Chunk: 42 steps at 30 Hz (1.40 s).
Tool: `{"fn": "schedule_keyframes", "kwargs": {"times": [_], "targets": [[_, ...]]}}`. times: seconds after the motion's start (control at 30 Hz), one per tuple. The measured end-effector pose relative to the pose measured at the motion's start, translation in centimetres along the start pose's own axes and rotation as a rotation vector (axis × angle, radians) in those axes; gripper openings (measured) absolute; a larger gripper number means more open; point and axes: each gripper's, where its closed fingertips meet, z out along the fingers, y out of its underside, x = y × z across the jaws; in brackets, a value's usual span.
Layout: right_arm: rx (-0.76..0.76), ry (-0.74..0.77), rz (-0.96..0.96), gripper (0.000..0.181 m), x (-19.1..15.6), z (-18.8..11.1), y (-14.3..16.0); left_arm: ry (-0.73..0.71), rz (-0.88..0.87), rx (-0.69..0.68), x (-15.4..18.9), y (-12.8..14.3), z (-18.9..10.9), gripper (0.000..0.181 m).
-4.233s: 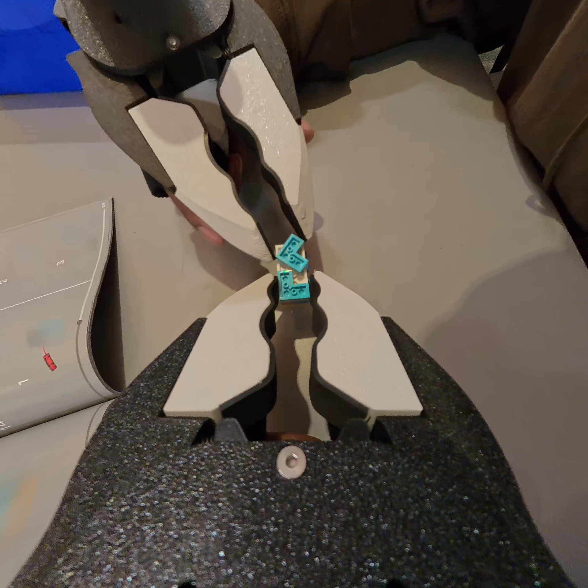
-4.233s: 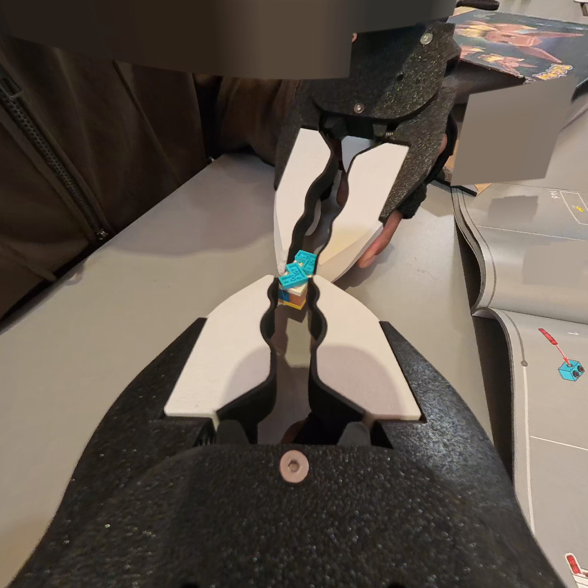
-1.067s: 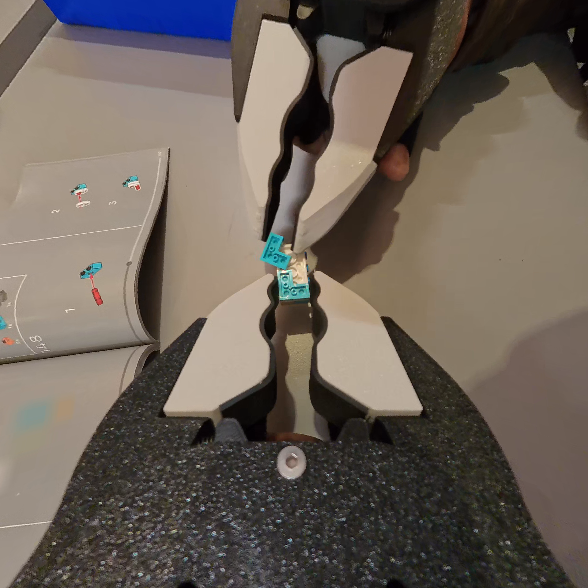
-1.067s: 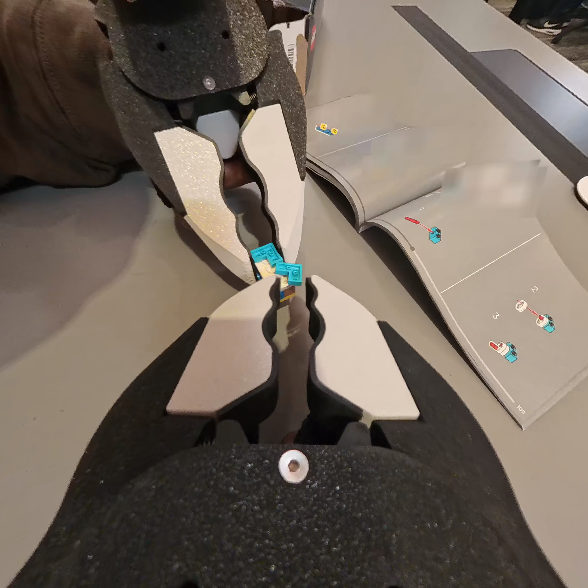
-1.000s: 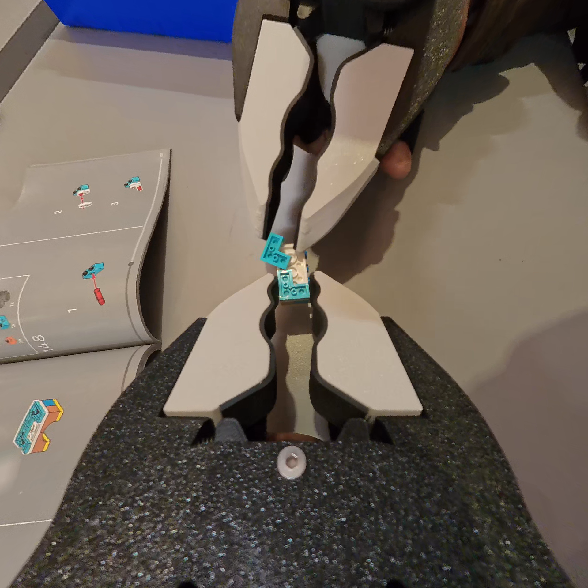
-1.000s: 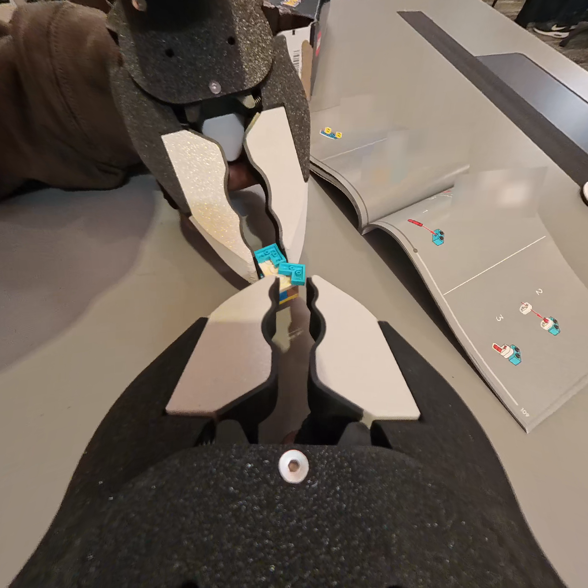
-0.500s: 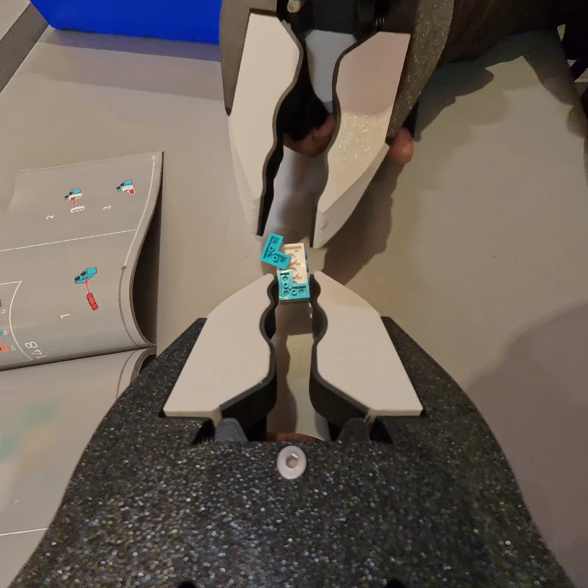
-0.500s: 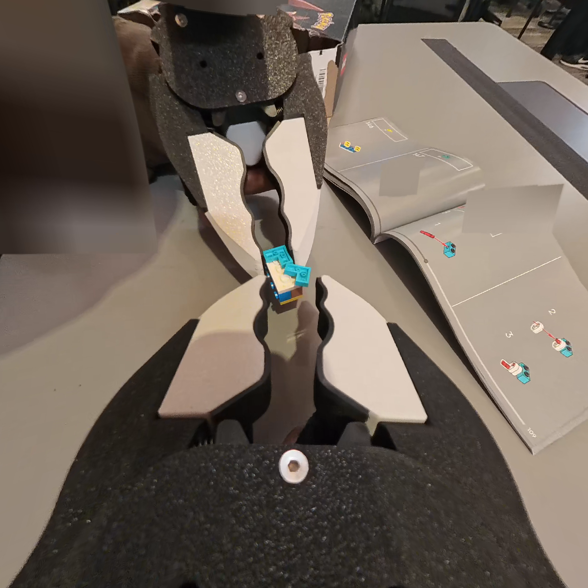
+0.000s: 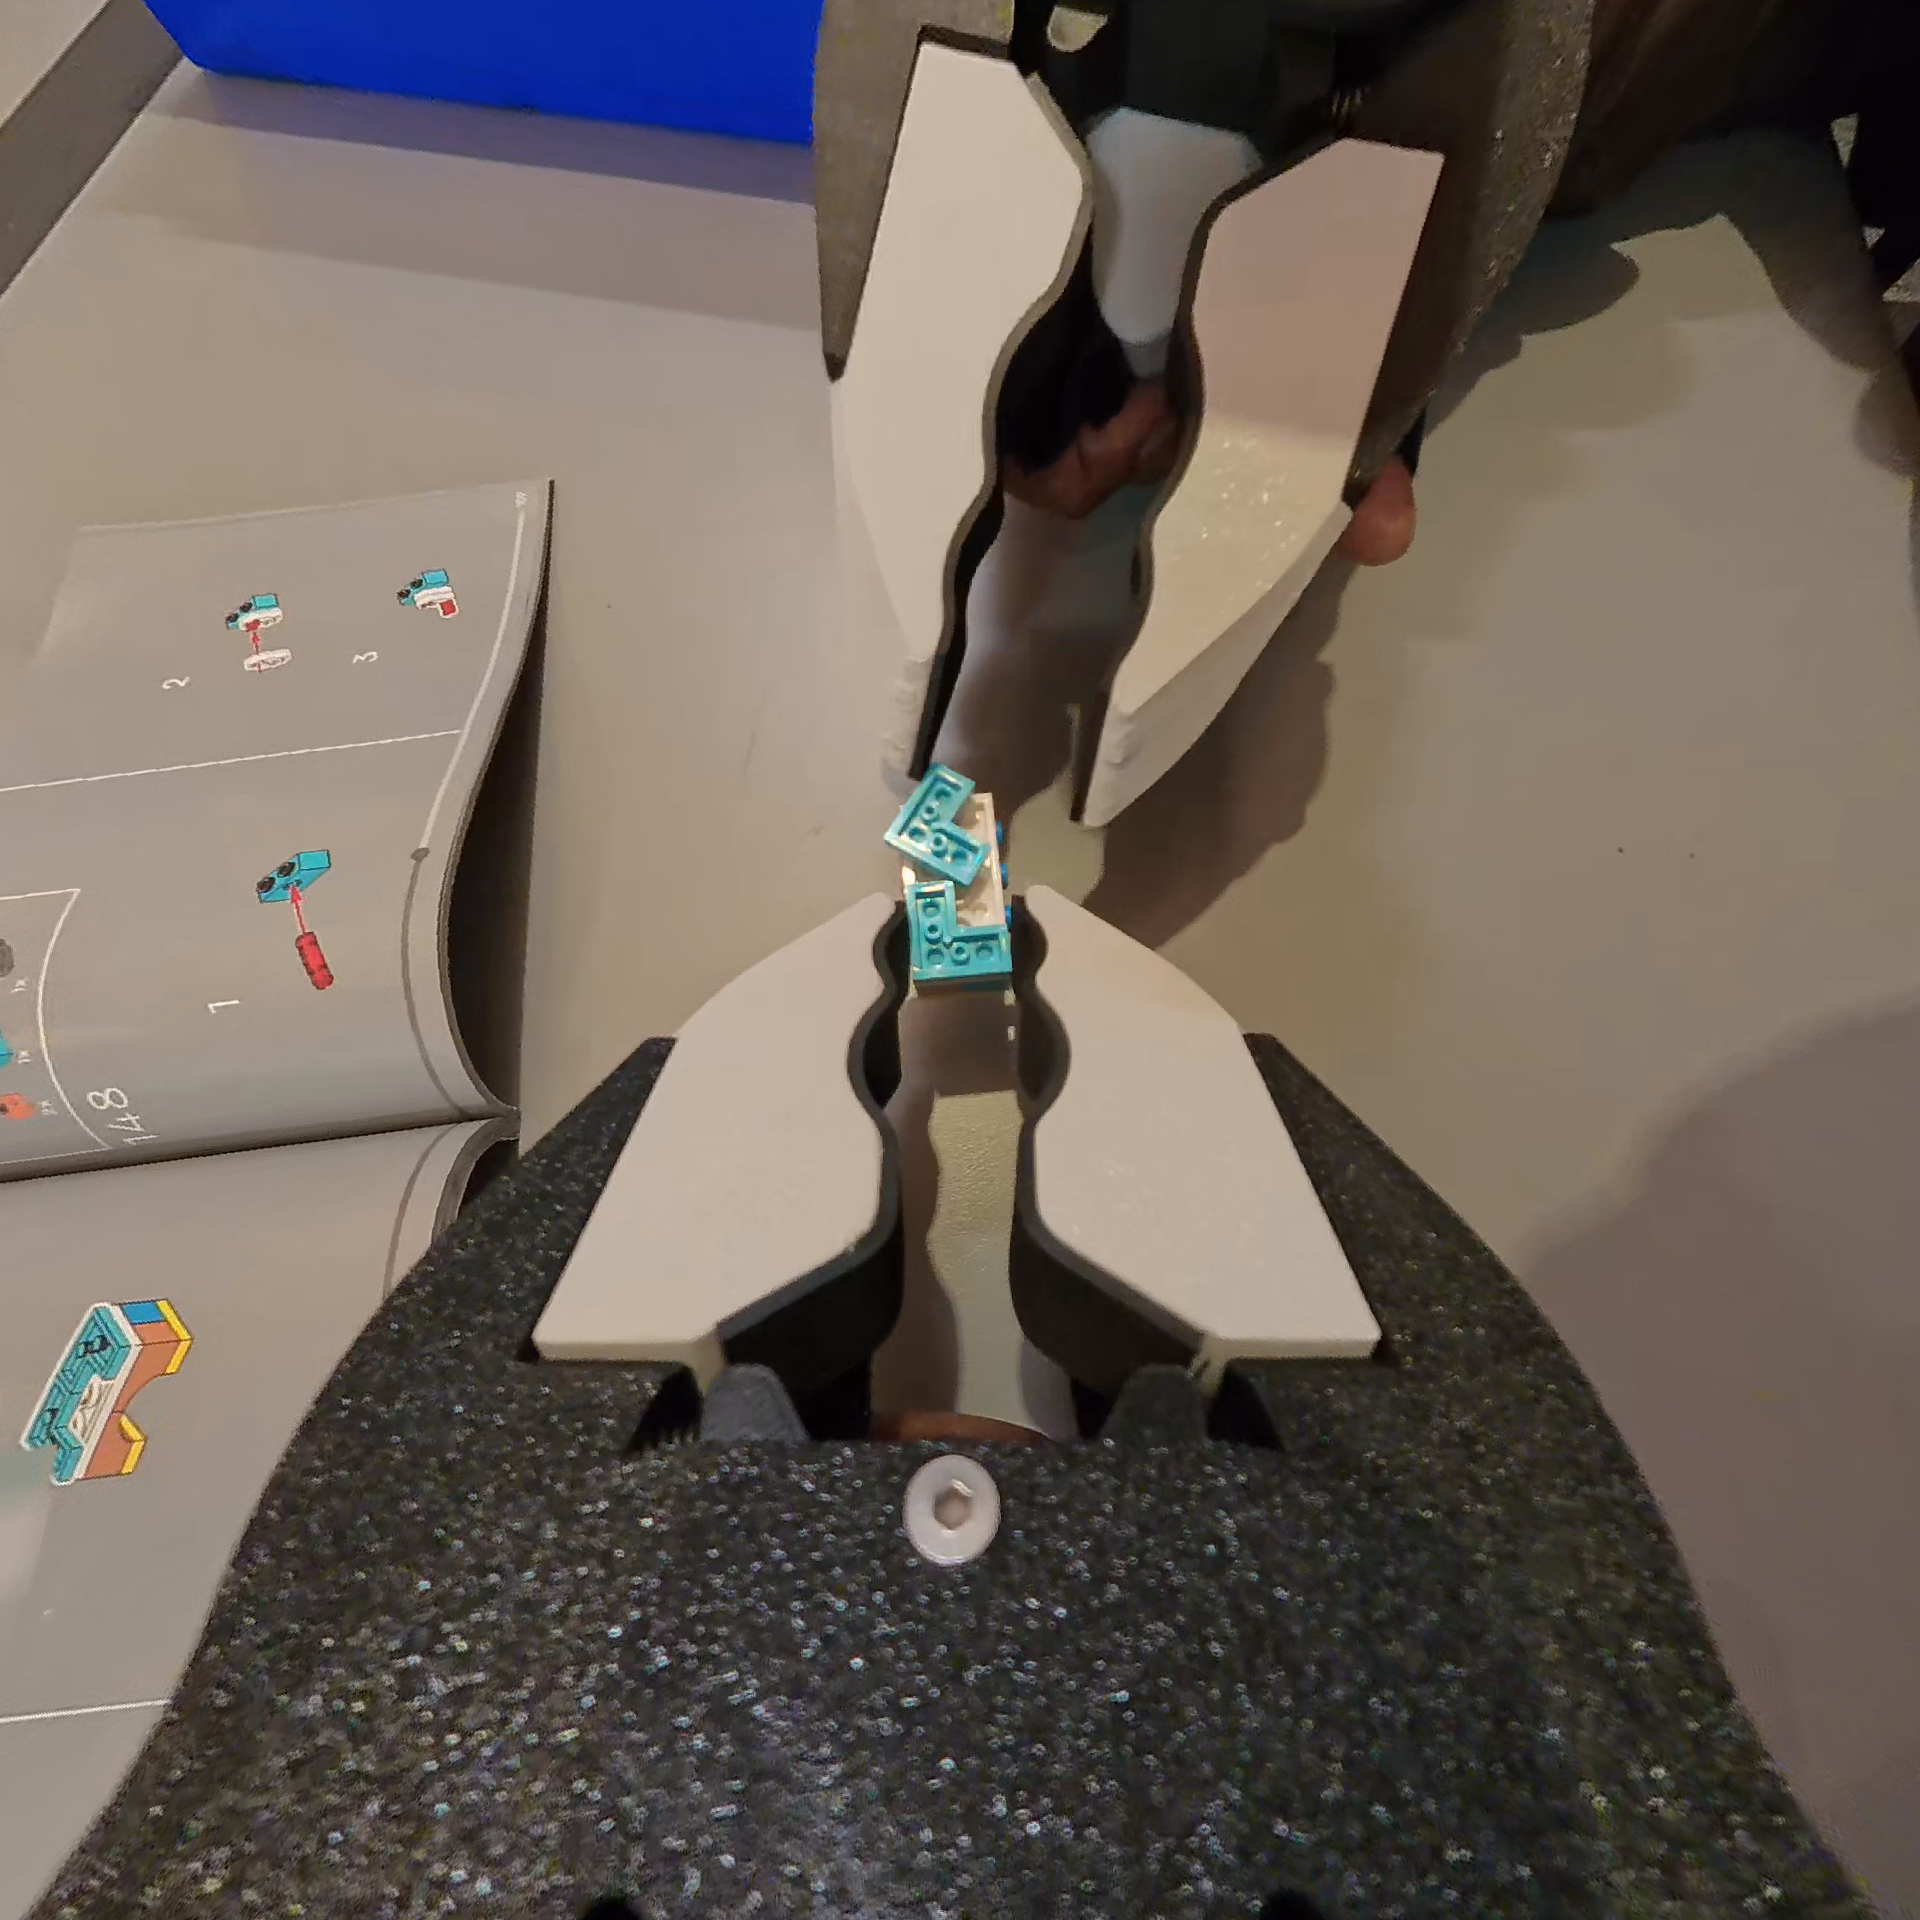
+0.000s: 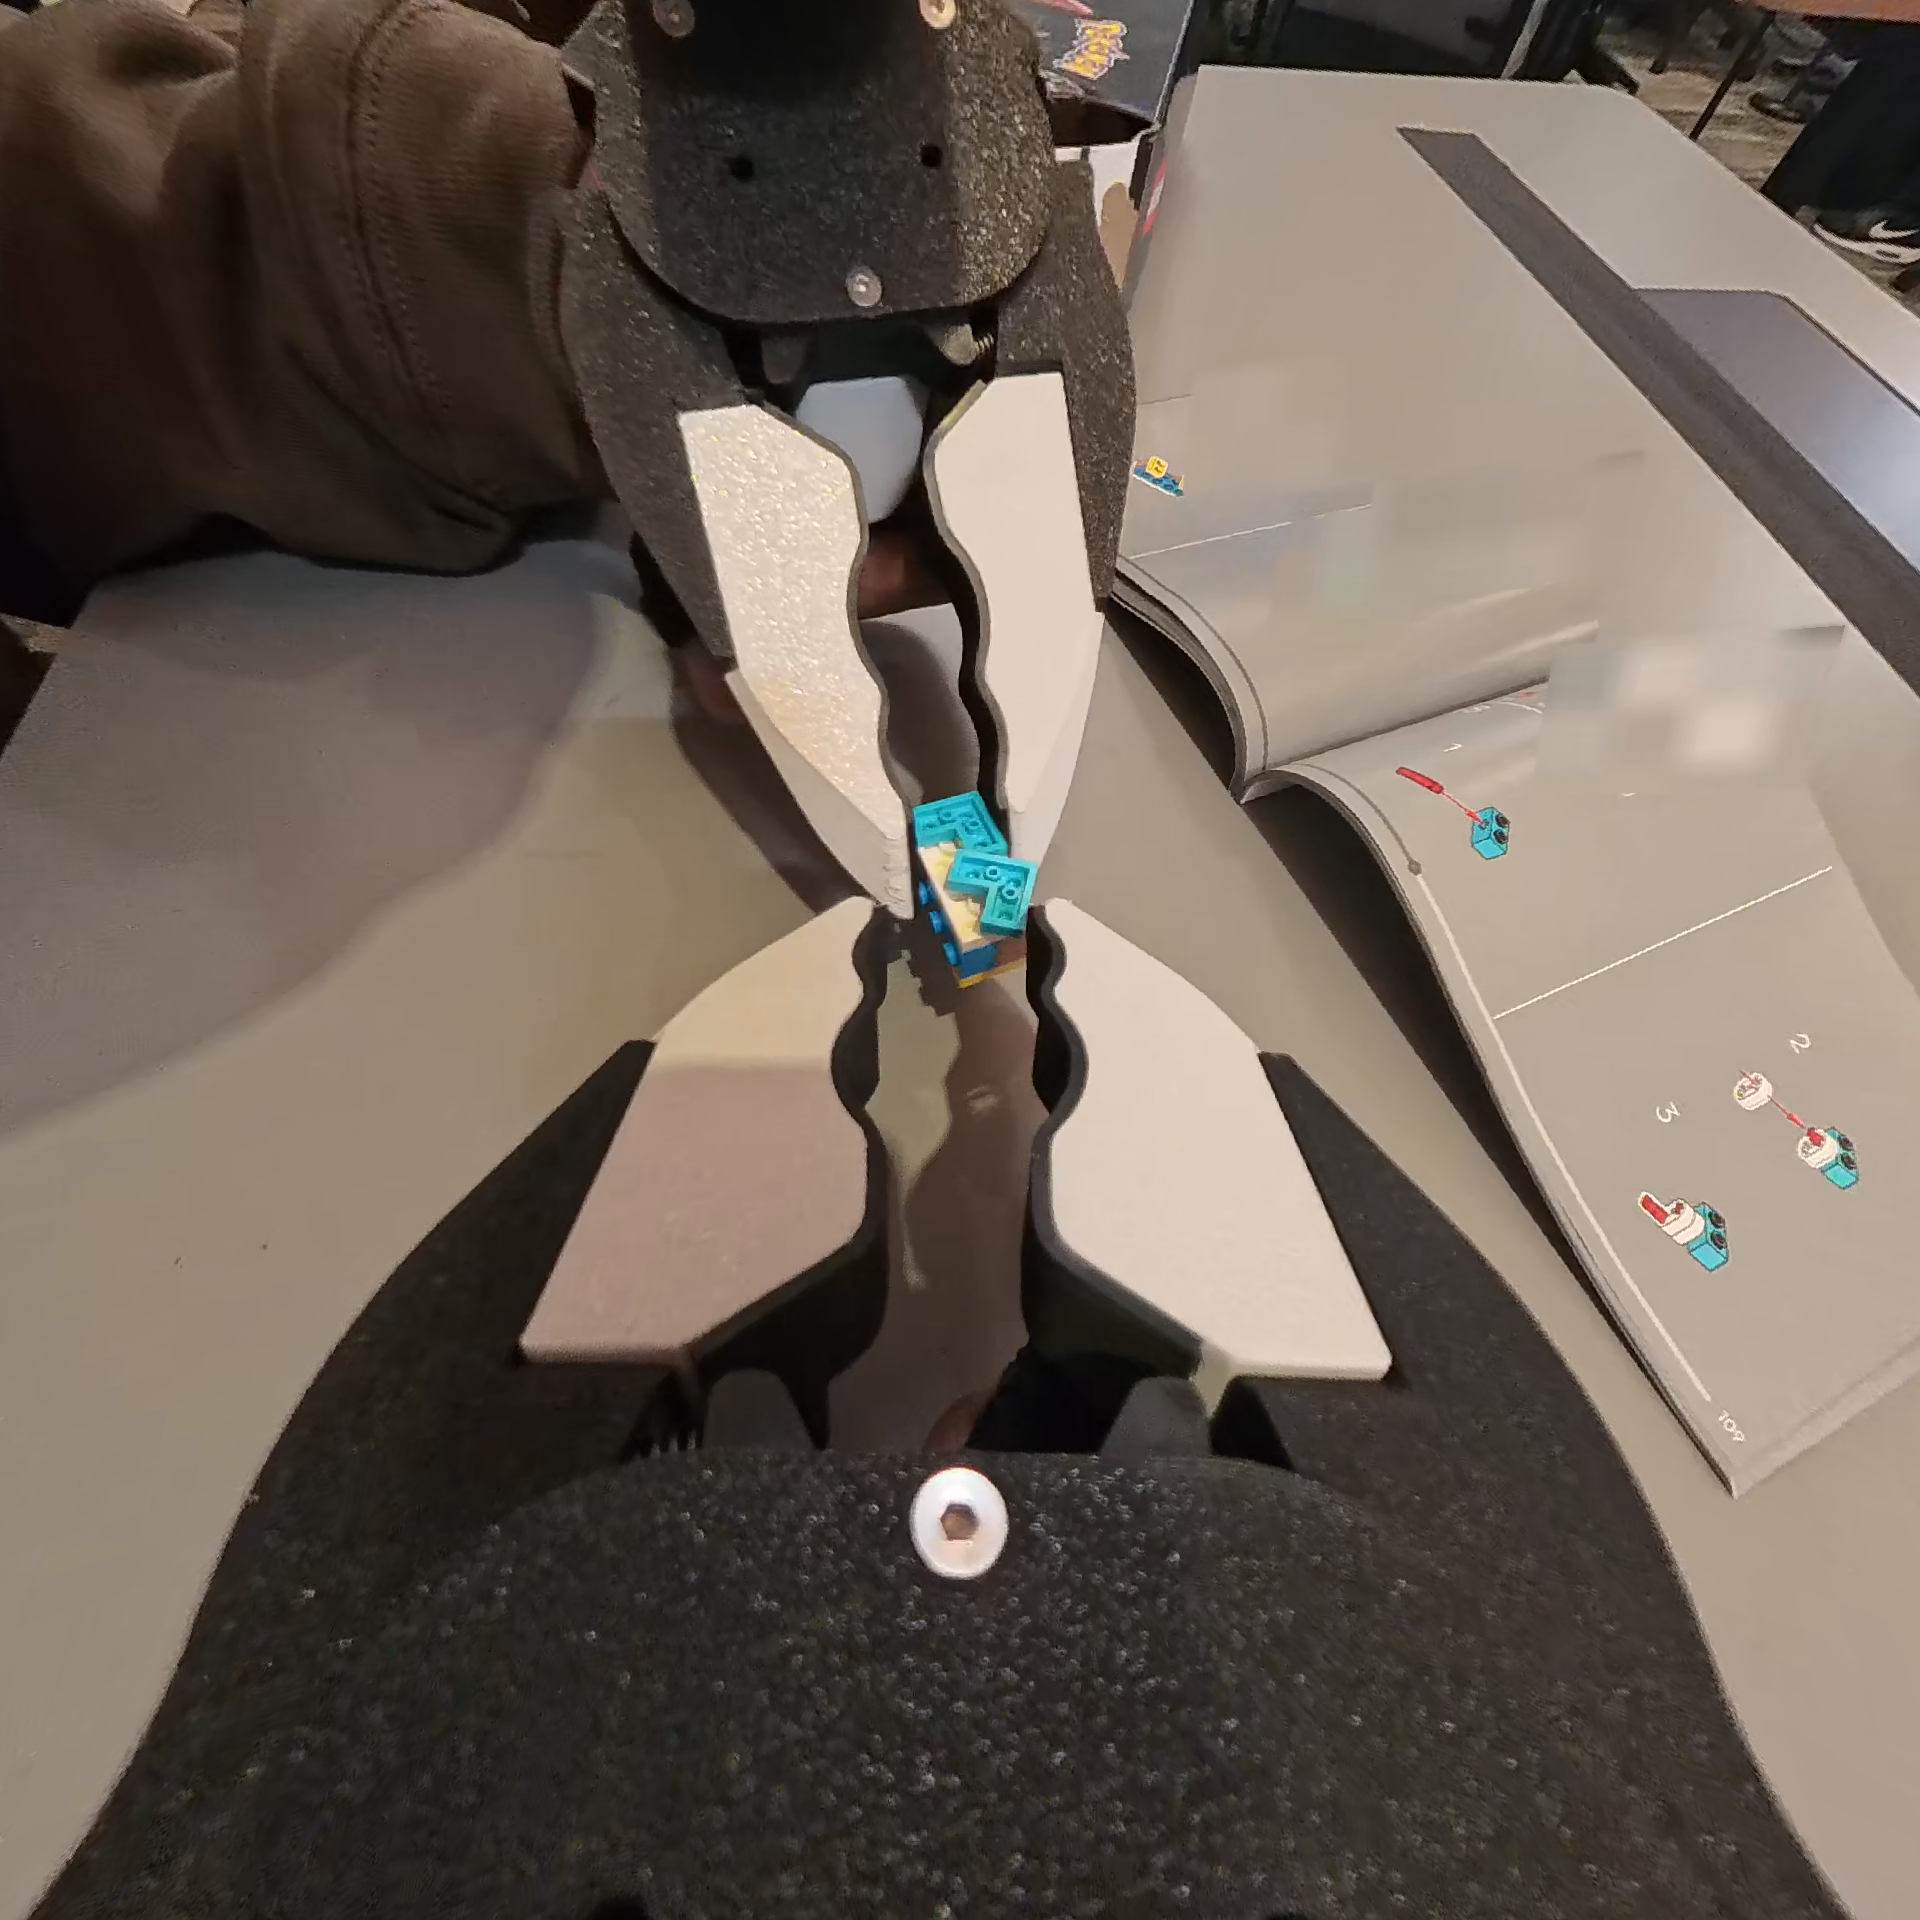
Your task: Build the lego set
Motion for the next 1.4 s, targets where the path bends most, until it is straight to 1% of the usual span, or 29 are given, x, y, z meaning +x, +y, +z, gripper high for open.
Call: {"fn": "schedule_keyframes", "kwargs": {"times": [0.2,0.33,0.5,0.57,0.7,0.83,0.97,1.17,1.4], "targets": [[0.007,-0.025,-0.012,0.025,-0.7,-0.5,0.4,0.009,-0.008,0.005,0.0,0.0,0.0,0.018],[0.037,-0.056,-0.082,0.026,-0.4,-1.0,0.3,0.046,0.004,0.007,0.6,0.0,0.1,0.018],[0.122,-0.273,-0.161,0.024,-1.8,-1.5,-0.2,0.114,0.051,0.010,1.9,0.0,0.2,0.018],[0.135,-0.310,-0.174,0.025,-1.8,-1.6,-0.2,0.141,0.084,0.008,2.6,0.0,0.3,0.018],[0.176,-0.417,-0.139,0.025,-2.4,-2.1,-0.6,0.185,0.135,0.007,3.8,-0.1,0.3,0.018],[0.169,-0.482,-0.163,0.026,-3.5,-2.3,-0.5,0.214,0.159,0.011,4.5,-0.3,0.4,0.018],[0.133,-0.514,-0.189,0.026,-4.2,-2.0,-0.1,0.227,0.167,0.017,4.9,-0.5,0.4,0.018],[0.093,-0.520,-0.205,0.026,-4.4,-1.6,0.3,0.238,0.169,0.017,5.1,-0.5,0.5,0.018],[0.066,-0.500,-0.228,0.018,-4.6,-1.3,0.7,0.234,0.157,0.017,5.0,-0.5,0.5,0.018]]}}
